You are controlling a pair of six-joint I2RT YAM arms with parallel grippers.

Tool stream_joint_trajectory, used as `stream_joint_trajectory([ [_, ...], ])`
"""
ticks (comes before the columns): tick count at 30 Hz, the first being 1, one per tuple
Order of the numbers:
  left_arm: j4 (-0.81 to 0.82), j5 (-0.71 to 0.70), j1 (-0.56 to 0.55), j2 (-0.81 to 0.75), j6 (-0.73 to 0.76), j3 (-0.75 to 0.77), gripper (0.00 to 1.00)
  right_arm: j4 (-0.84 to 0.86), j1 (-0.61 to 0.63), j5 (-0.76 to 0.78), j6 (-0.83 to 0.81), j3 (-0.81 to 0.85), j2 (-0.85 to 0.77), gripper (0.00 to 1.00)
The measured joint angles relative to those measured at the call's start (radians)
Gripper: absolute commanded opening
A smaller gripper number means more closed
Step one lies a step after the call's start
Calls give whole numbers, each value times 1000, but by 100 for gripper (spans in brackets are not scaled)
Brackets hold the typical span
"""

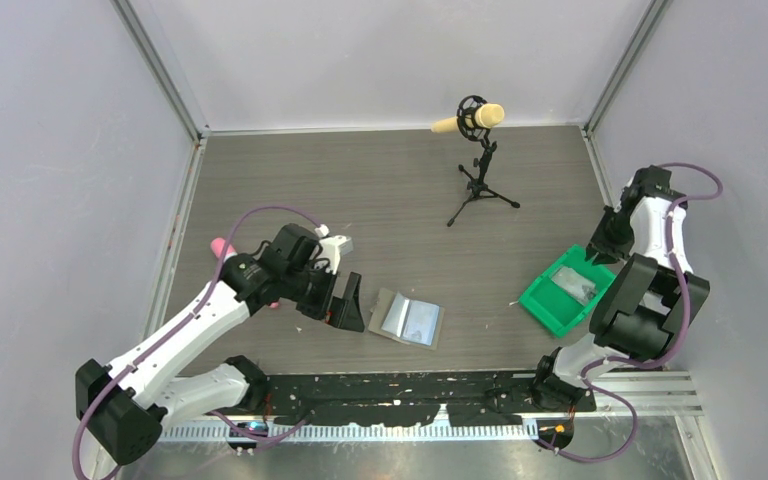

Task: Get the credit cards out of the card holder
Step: Place the credit card in the storage box, then remove the credit card from the card holder.

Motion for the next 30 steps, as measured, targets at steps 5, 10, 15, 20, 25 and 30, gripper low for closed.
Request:
stream_joint_trajectory([
  [5, -2, -9, 0, -18, -6, 0, 100, -32, 0, 28, 23, 59, 0, 28],
  [10, -3, -25, 0, -39, -24, 0, 100, -66, 0, 58, 50, 96, -2, 29],
  [15, -2, -28, 0, -48, -43, 0, 100, -88, 31, 67, 88, 105, -55, 28],
  [20, 1, -27, 0, -48, -66, 0, 100, -90, 162, 76, 142, 105, -183, 29],
  [25, 35, -6, 0, -60, -90, -5, 98, -37, 386, 76, 233, 32, -331, 29],
  [30, 80, 7, 0, -67, -119, -5, 92, 55, 642, 77, 363, -124, -434, 30],
])
